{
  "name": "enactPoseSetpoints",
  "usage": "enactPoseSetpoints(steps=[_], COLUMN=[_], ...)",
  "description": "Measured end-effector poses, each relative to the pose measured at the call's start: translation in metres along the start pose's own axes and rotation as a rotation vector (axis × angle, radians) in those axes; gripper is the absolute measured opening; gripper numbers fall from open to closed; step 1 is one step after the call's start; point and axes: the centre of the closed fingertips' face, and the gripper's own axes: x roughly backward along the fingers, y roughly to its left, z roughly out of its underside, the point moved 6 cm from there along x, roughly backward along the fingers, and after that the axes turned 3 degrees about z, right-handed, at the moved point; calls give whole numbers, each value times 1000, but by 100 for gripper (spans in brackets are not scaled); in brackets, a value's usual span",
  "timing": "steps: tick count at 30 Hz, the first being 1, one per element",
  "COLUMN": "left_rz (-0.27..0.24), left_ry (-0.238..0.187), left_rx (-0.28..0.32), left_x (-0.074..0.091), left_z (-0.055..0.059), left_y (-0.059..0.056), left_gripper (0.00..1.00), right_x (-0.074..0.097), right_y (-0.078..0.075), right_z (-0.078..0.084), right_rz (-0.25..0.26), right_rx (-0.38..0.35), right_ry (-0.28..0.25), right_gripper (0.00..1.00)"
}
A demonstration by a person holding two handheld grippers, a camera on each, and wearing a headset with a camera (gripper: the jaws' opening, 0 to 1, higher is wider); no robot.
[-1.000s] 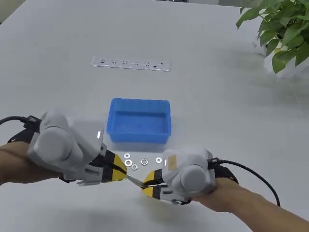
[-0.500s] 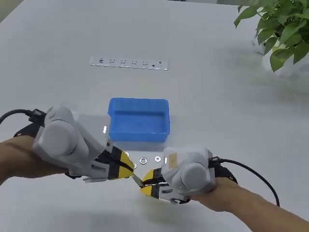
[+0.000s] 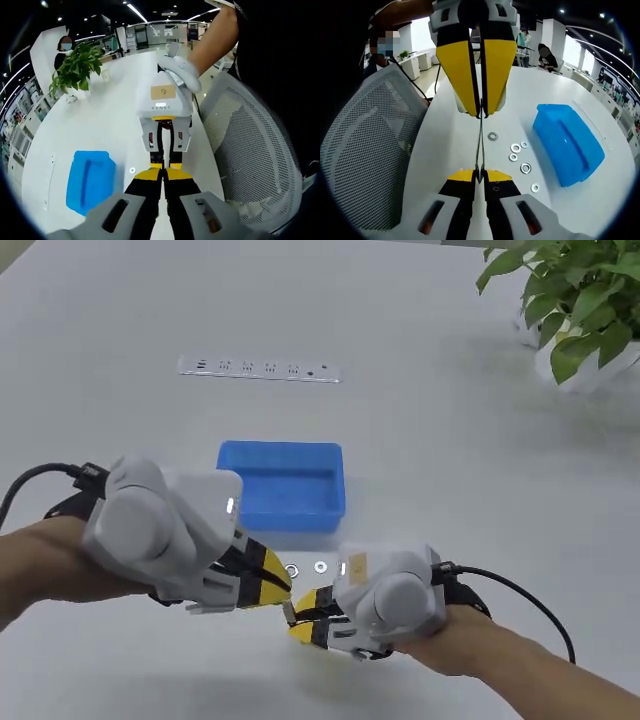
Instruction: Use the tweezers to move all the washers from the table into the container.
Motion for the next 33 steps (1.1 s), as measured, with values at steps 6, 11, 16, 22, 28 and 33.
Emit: enactPoseSetpoints(steps=[6,11,16,22,28,33], left_rz=[7,14,13,22,39,38], left_ry=[1,-1,-41,-57,-53,-49], left_rx=[7,19,42,52,51,50], left_x=[-5,-10,-14,-16,-15,-14], left_z=[6,10,9,10,9,10], left_y=[-2,-2,-1,-1,-3,-4], left_gripper=[10,11,10,6,6,6], right_x=[1,1,1,1,1,1], right_y=[0,0,0,1,2,2], right_z=[1,1,1,2,2,1], right_rz=[3,3,3,2,-11,-12], right_rx=[0,3,3,4,18,32], right_ry=[-3,-3,-5,-9,-13,-16], right_gripper=[8,8,8,8,11,12])
